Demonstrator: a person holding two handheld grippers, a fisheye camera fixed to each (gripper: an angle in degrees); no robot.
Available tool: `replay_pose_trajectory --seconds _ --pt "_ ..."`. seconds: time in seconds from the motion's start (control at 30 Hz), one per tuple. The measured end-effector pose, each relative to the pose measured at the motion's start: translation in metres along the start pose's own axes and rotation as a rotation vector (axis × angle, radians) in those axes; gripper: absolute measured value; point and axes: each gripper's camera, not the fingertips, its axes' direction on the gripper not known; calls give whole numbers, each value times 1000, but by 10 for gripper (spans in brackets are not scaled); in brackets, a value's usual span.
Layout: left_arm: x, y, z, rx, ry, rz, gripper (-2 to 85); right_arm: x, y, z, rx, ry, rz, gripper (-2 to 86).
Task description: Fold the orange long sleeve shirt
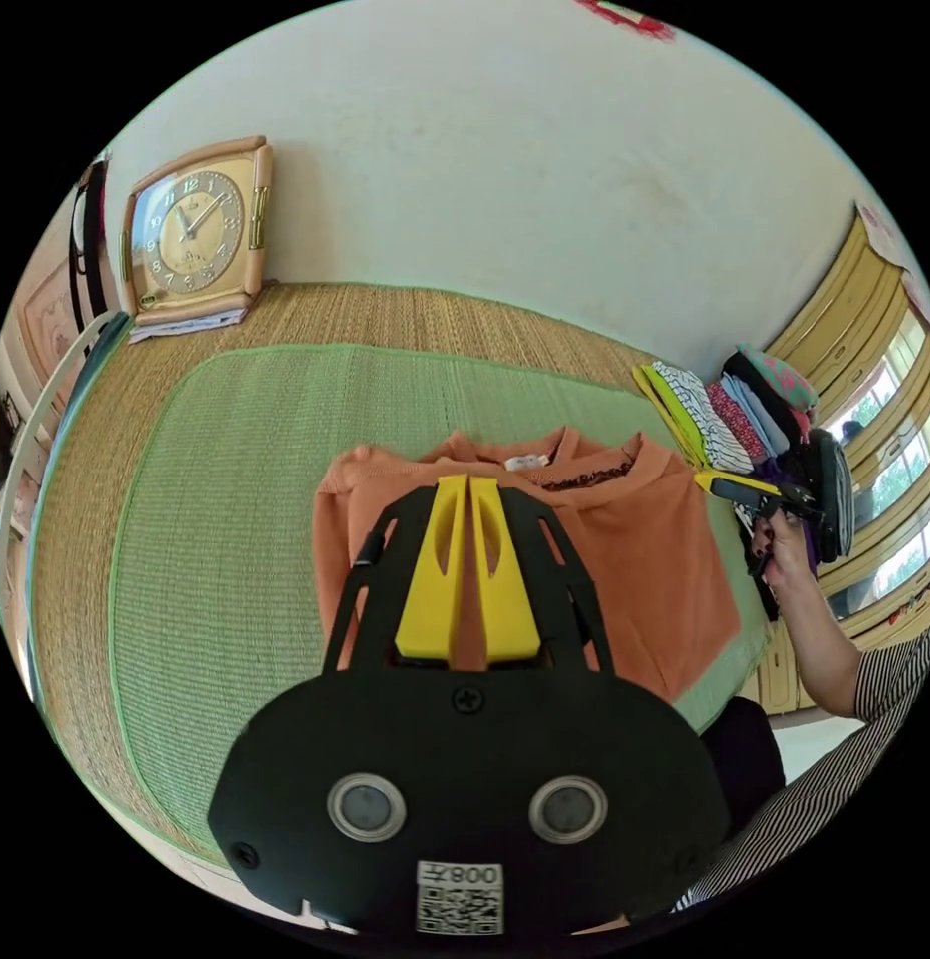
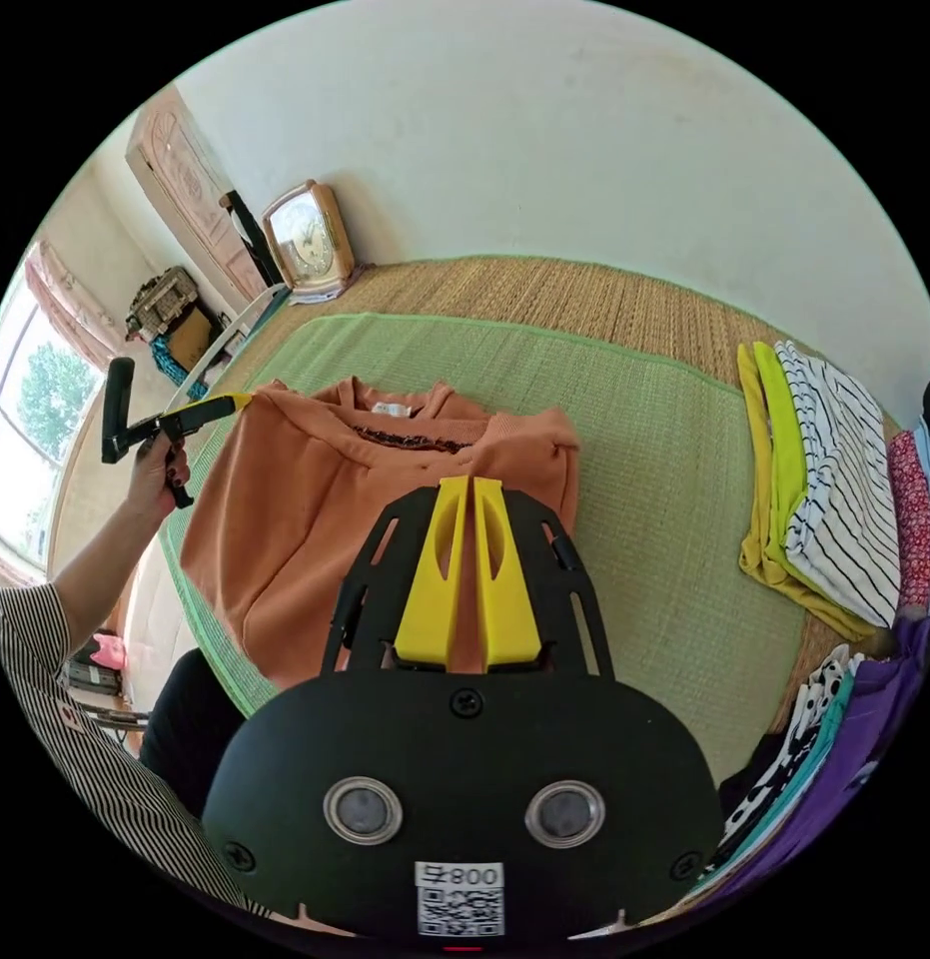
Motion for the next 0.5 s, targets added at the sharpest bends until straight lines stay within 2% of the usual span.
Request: replay_pose_trajectory --seconds 0.13,0.33,0.5 --pt "-10 -13 7 46 2 -65 3 16 5 5 50 16 64 7" --pt "-32 -15 67 -133 4 -159 3 34 4 72 -131 6 110 11" --pt "-37 -20 68 -117 25 -153 3 38 5 68 -90 -6 100 14"
